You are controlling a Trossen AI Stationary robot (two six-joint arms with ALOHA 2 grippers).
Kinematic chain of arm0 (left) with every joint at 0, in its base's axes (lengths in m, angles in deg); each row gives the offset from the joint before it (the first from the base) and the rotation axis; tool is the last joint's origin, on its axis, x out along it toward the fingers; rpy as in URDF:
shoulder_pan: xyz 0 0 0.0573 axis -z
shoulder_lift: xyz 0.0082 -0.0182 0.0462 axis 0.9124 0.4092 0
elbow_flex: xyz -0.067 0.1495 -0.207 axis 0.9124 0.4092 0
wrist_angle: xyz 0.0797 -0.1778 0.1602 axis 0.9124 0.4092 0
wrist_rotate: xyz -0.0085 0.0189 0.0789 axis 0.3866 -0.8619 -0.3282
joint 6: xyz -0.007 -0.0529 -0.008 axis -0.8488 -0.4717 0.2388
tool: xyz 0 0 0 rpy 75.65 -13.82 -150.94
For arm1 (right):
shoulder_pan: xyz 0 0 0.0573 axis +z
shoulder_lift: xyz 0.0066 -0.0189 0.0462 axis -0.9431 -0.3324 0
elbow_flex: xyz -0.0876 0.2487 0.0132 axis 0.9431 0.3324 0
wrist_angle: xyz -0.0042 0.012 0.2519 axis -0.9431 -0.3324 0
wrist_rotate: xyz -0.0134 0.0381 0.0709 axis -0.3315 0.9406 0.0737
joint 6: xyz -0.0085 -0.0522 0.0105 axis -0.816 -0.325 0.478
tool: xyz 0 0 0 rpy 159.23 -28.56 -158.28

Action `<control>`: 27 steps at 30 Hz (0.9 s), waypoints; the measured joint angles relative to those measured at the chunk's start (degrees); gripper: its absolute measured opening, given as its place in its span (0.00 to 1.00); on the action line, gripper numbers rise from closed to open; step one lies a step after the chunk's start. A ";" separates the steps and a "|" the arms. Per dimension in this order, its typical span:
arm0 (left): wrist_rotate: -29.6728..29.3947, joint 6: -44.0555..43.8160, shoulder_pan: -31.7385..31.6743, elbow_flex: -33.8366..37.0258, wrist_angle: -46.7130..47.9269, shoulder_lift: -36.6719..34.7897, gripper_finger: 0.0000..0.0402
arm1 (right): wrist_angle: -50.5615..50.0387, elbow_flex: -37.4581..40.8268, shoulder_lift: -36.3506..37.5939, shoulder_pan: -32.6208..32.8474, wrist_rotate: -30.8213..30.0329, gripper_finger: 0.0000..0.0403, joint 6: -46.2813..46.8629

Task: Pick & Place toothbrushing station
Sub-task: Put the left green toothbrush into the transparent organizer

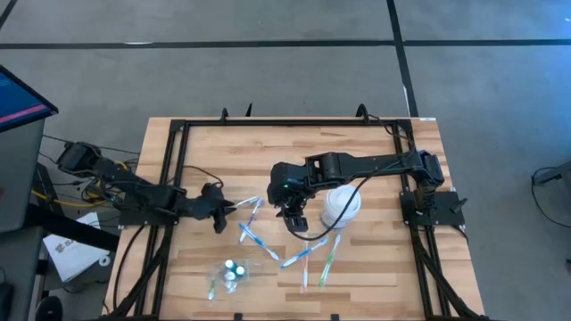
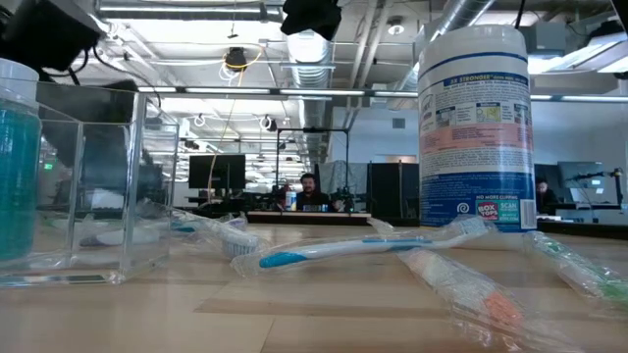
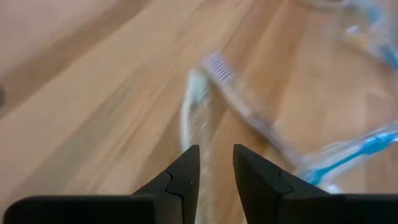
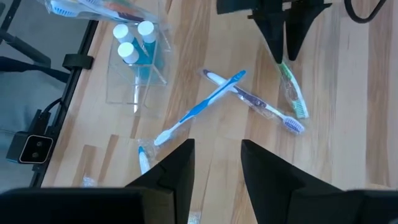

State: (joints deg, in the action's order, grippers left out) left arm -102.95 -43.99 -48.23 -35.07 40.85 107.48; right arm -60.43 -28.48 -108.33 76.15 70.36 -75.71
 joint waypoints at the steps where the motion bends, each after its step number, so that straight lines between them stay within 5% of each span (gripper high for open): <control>1: 0.53 -0.77 -0.44 0.00 1.52 0.00 0.23 | 0.00 0.00 0.00 0.00 0.00 0.30 0.03; 27: 2.30 -1.40 -2.27 -0.27 6.97 2.99 0.23 | 0.02 0.00 0.00 0.00 -0.05 0.30 -0.02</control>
State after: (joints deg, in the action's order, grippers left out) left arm -100.65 -45.40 -50.50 -35.34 47.82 110.47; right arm -60.40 -28.48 -108.33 76.15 70.31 -75.73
